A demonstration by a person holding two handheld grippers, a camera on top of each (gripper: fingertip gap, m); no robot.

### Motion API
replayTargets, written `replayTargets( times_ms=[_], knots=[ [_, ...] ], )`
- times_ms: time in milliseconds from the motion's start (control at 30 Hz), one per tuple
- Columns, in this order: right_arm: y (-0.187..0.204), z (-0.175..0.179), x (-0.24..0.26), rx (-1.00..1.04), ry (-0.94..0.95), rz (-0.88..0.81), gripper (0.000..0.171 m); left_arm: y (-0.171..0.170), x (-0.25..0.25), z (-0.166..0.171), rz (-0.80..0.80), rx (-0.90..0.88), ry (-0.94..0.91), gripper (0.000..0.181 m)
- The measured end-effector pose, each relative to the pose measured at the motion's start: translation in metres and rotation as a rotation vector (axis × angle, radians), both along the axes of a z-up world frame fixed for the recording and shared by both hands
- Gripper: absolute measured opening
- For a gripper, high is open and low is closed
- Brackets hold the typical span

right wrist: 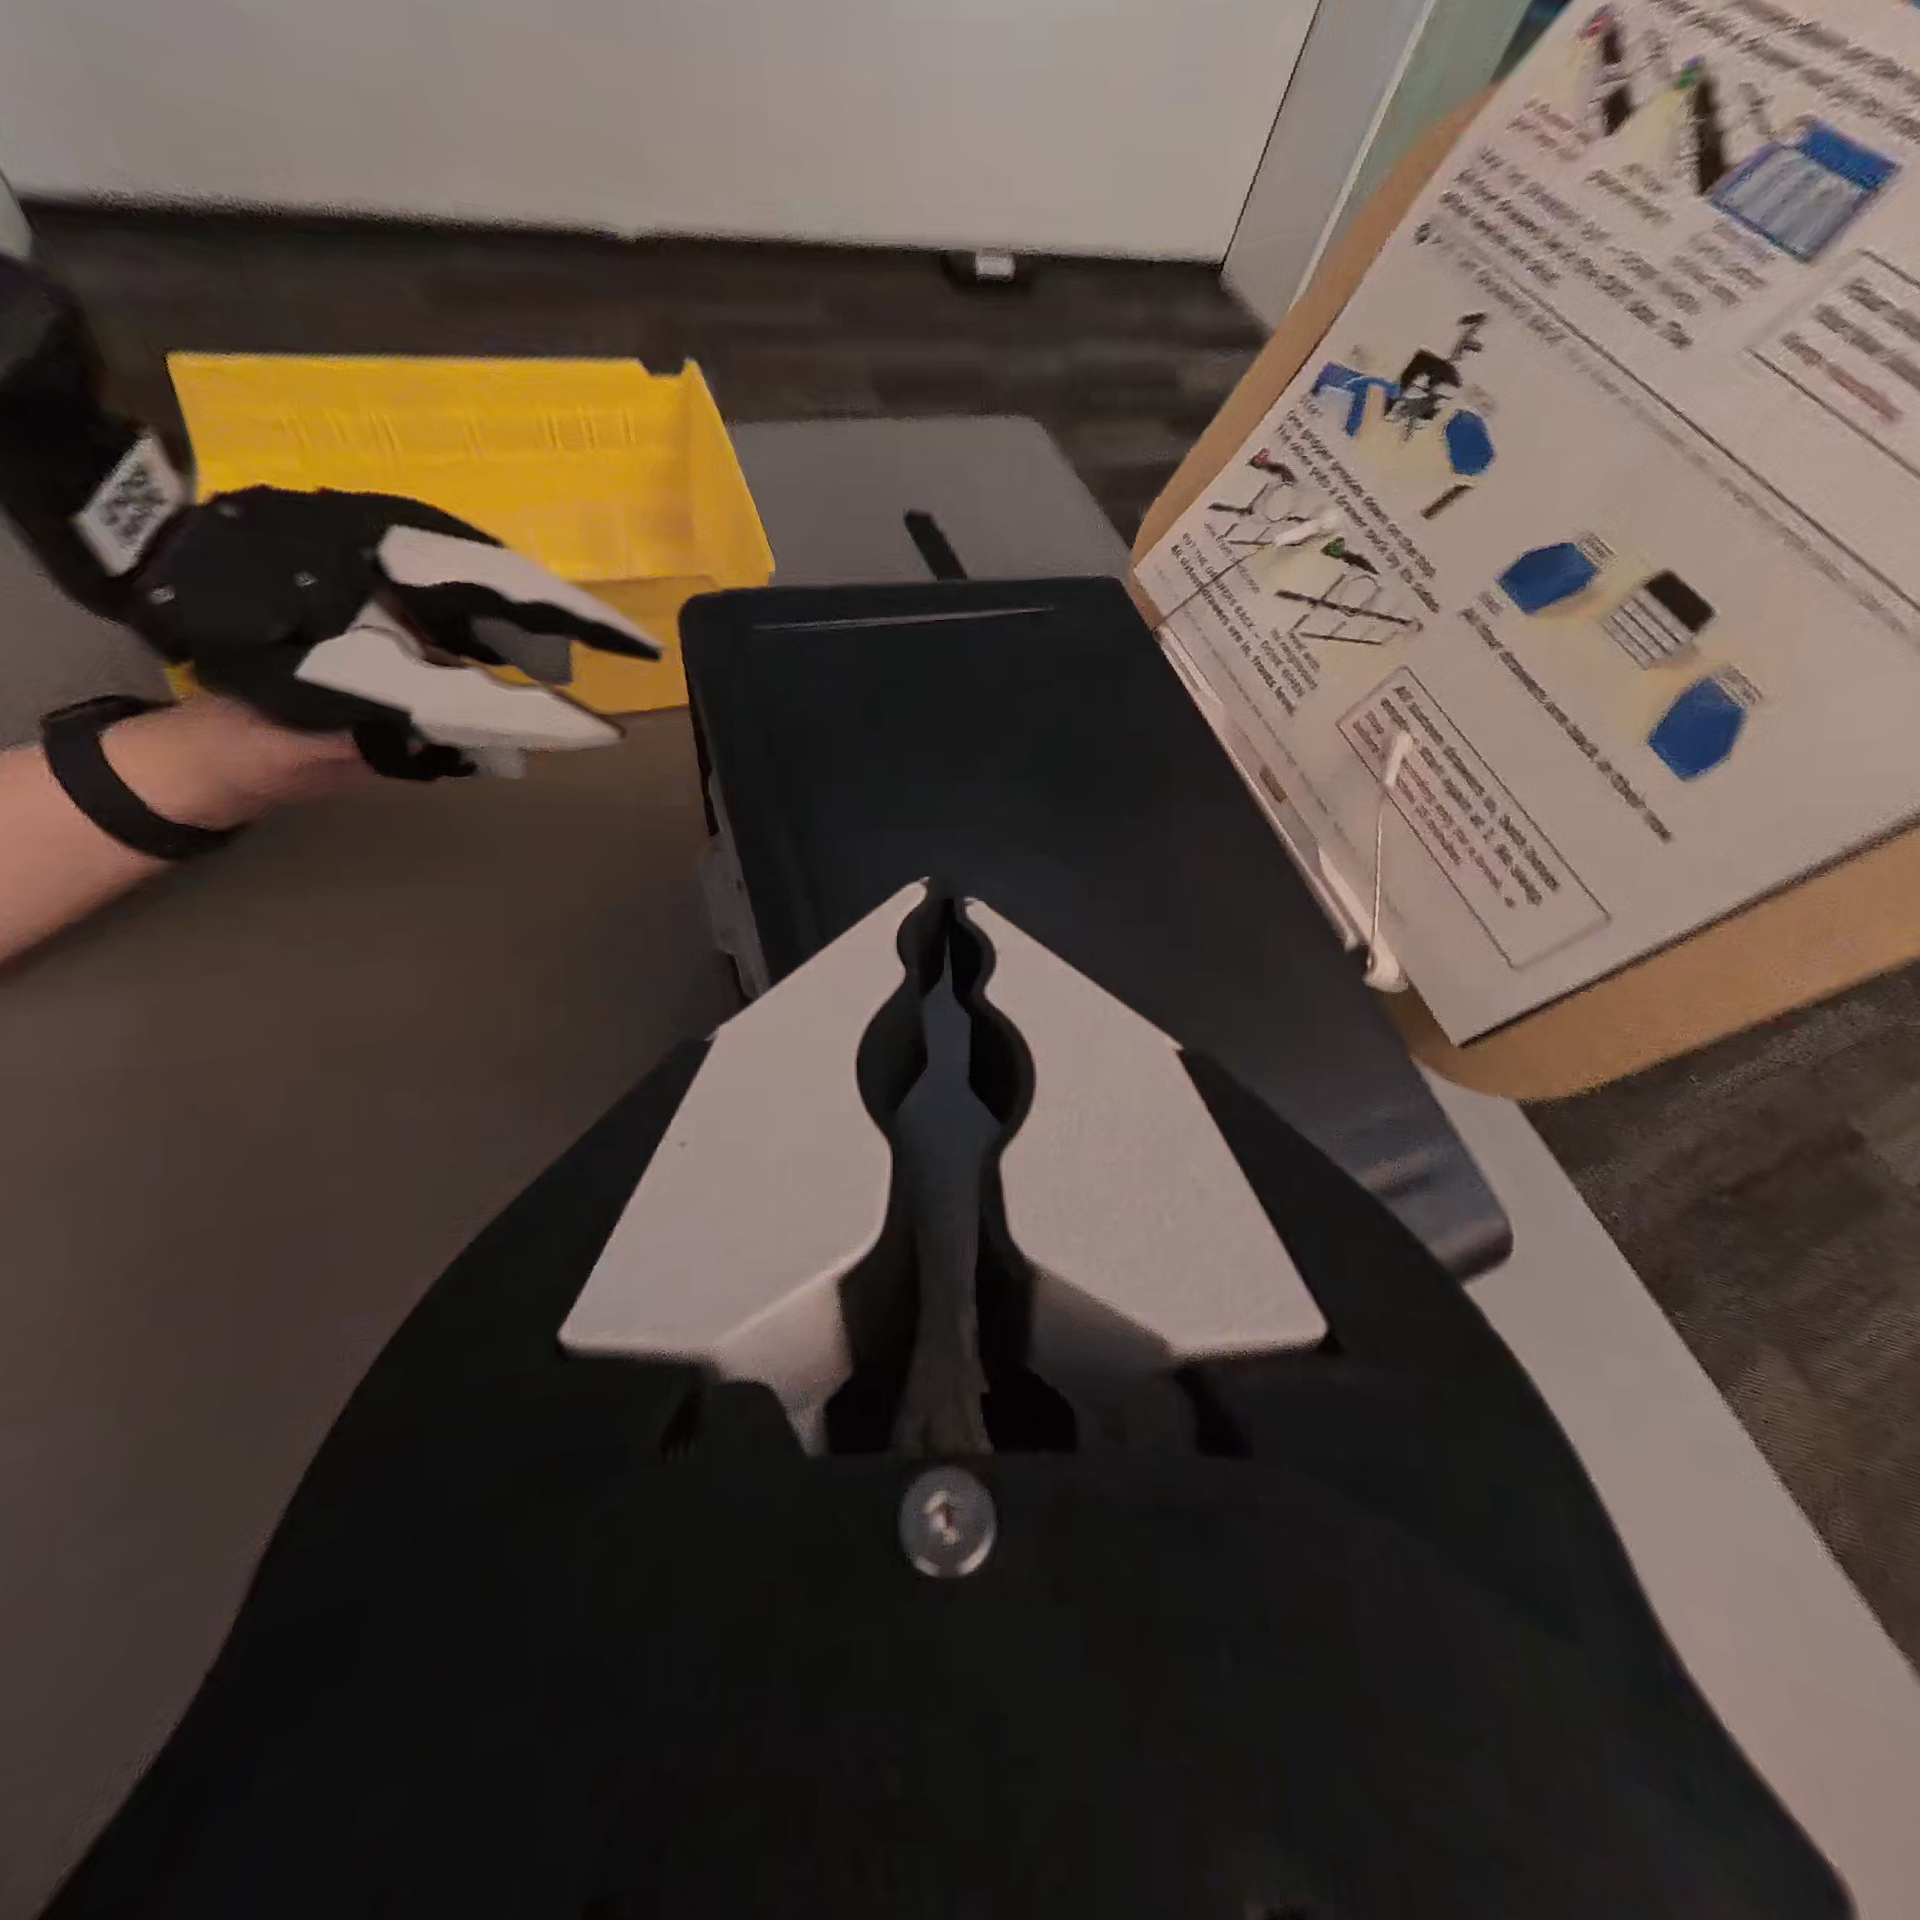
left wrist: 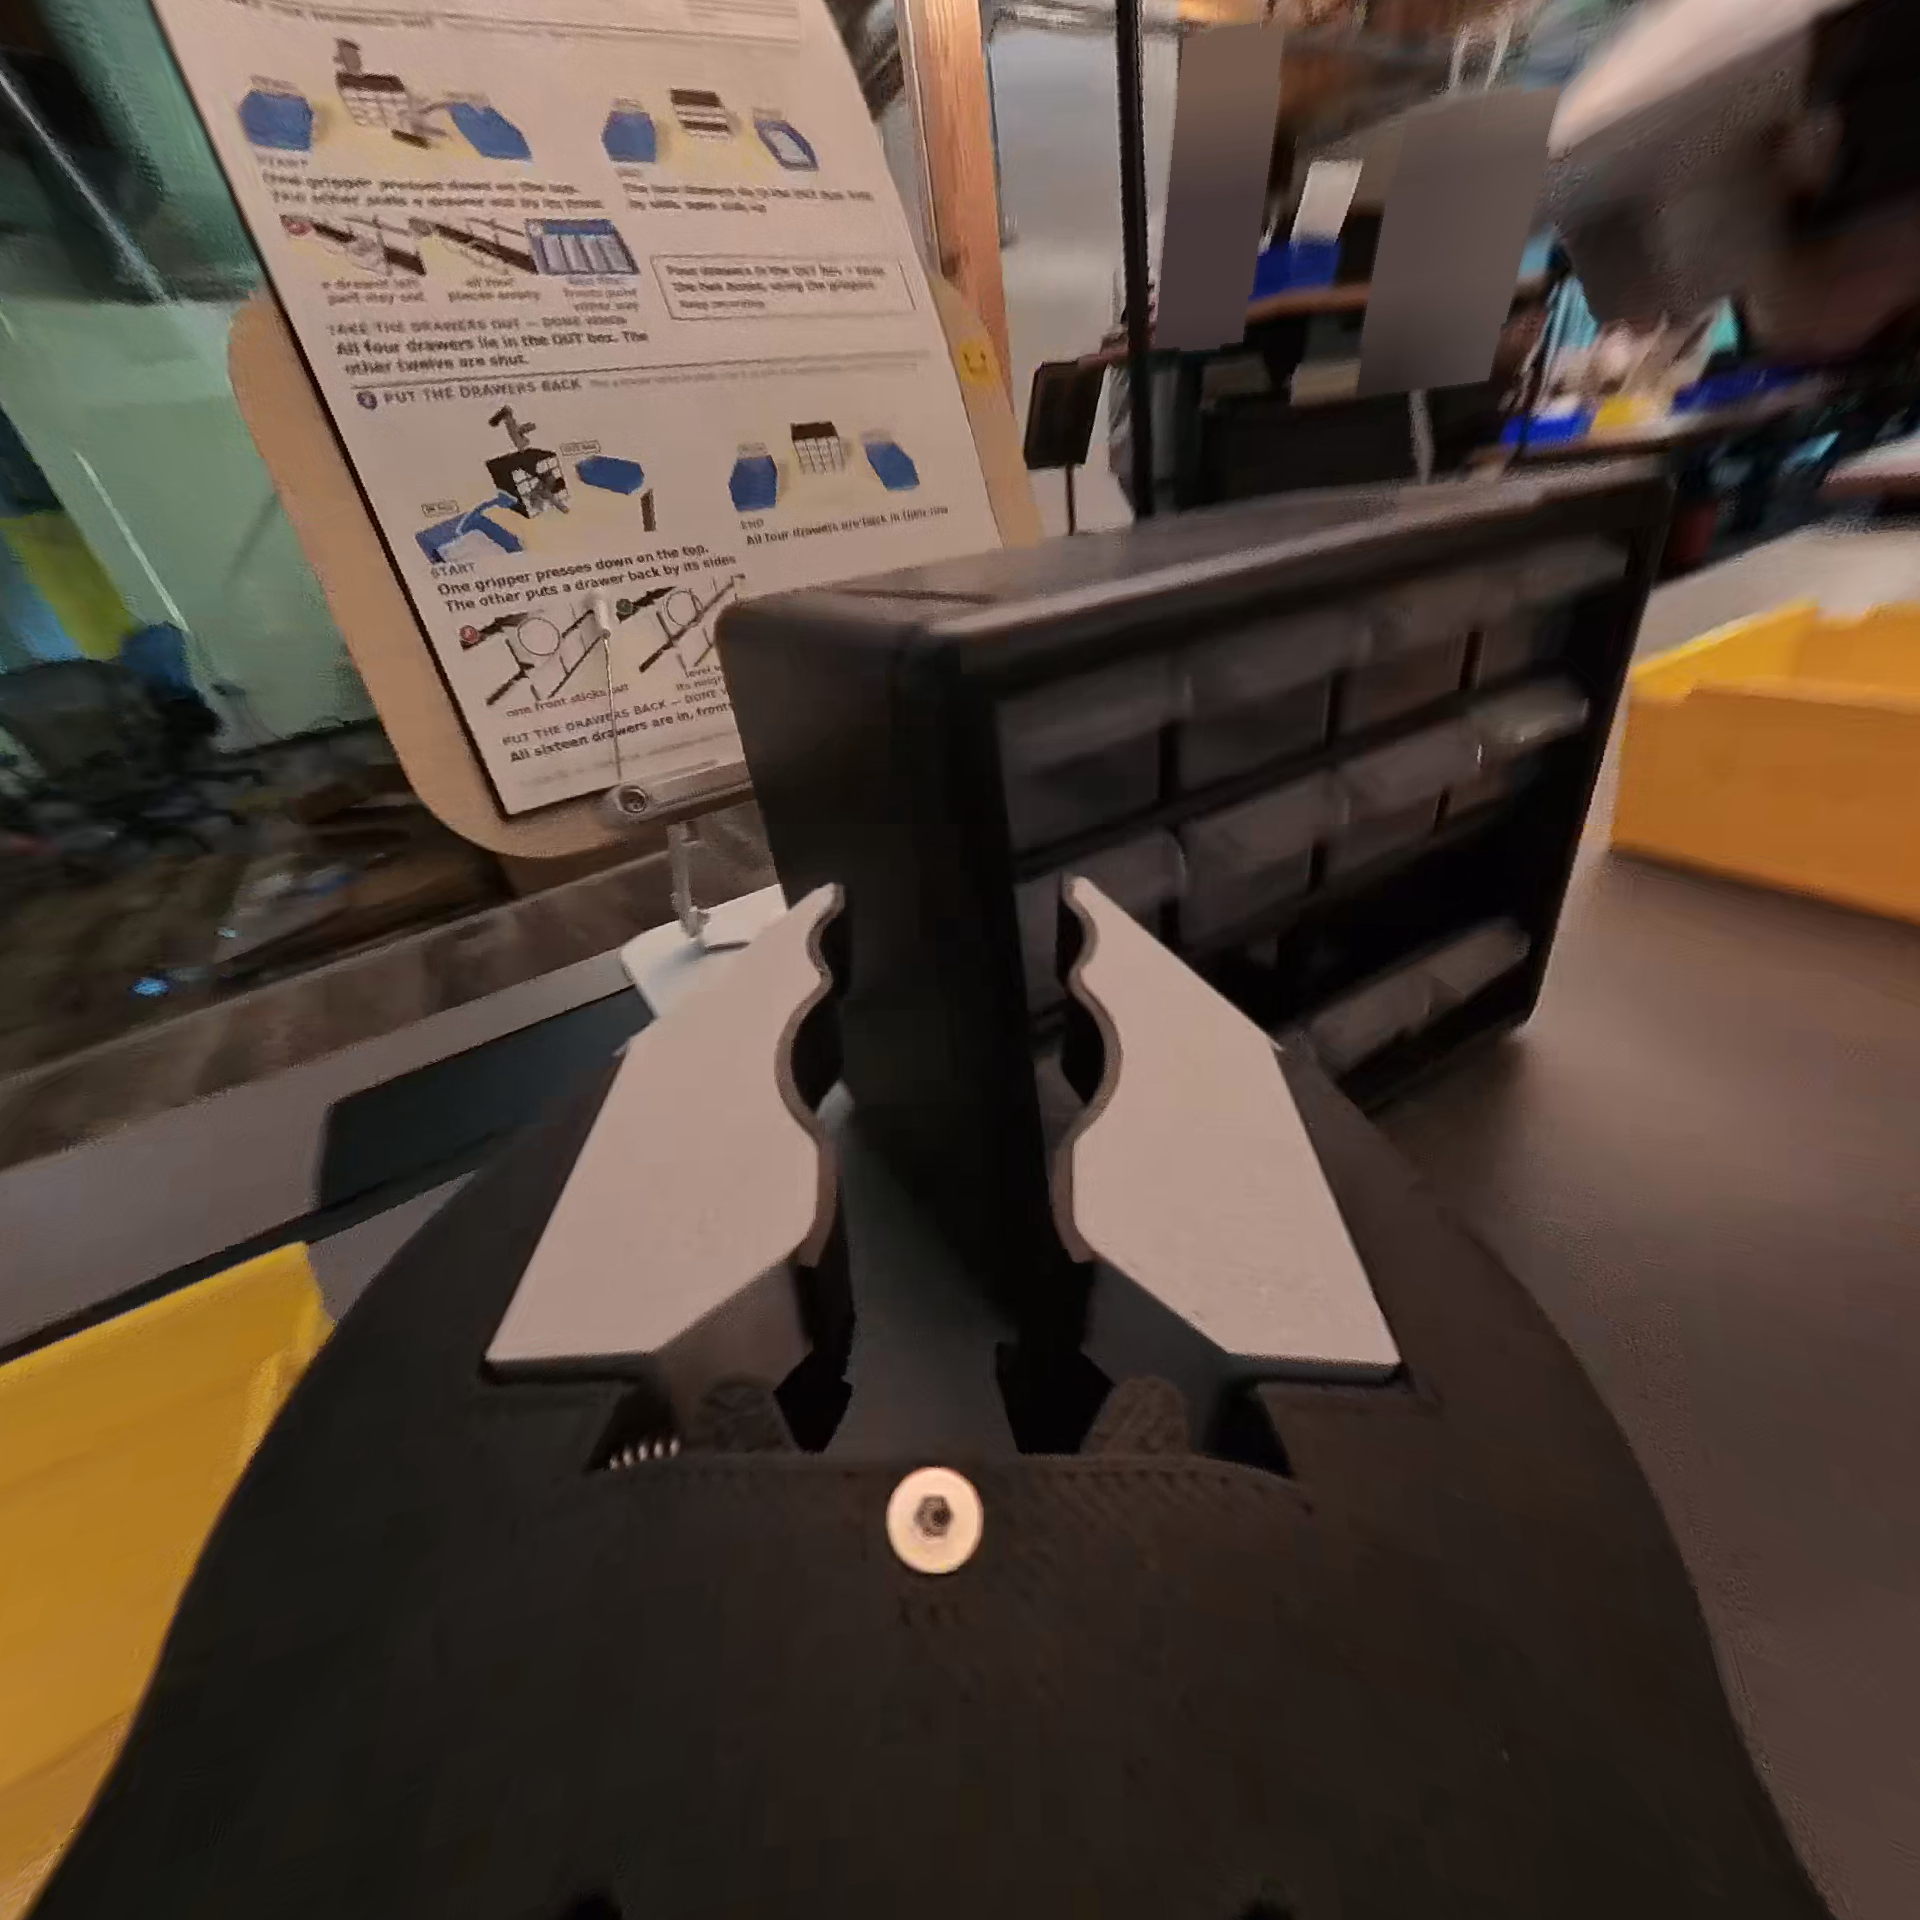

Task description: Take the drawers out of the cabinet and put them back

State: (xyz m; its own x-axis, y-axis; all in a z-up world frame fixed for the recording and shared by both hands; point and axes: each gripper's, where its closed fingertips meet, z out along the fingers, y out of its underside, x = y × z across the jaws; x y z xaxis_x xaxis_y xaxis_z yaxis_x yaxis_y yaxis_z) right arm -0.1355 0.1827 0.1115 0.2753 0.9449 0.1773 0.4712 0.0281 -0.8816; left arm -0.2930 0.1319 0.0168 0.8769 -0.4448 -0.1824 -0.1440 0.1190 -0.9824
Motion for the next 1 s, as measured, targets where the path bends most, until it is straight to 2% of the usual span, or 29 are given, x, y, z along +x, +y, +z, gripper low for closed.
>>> replayTargets(
  times_ms=[167, 333, 433, 500, 700, 767, 1000],
  knots=[
    [0.008, -0.019, -0.048, -0.169, -0.190, 0.112, 0.000, -0.018, 0.032, -0.012, 0.019, 0.090, 0.171, 0.024],
    [0.014, -0.045, -0.048, -0.204, -0.325, 0.098, 0.000, -0.017, 0.057, -0.049, 0.003, 0.025, 0.368, 0.022],
    [0.011, -0.051, -0.047, -0.200, -0.365, 0.104, 0.000, -0.019, 0.072, -0.070, -0.031, -0.011, 0.453, 0.014],
    [0.011, -0.051, -0.046, -0.185, -0.375, 0.100, 0.000, -0.013, 0.070, -0.076, 0.022, -0.017, 0.487, 0.012],
    [0.011, -0.052, -0.046, -0.191, -0.392, 0.084, 0.000, 0.004, 0.044, -0.072, 0.164, -0.031, 0.380, 0.010],
    [0.011, -0.052, -0.046, -0.196, -0.395, 0.079, 0.000, 0.008, 0.037, -0.066, 0.196, -0.032, 0.326, 0.002],
    [0.012, -0.052, -0.046, -0.219, -0.396, 0.065, 0.000, 0.021, 0.039, -0.069, 0.243, -0.026, 0.360, 0.000]
  ],
)
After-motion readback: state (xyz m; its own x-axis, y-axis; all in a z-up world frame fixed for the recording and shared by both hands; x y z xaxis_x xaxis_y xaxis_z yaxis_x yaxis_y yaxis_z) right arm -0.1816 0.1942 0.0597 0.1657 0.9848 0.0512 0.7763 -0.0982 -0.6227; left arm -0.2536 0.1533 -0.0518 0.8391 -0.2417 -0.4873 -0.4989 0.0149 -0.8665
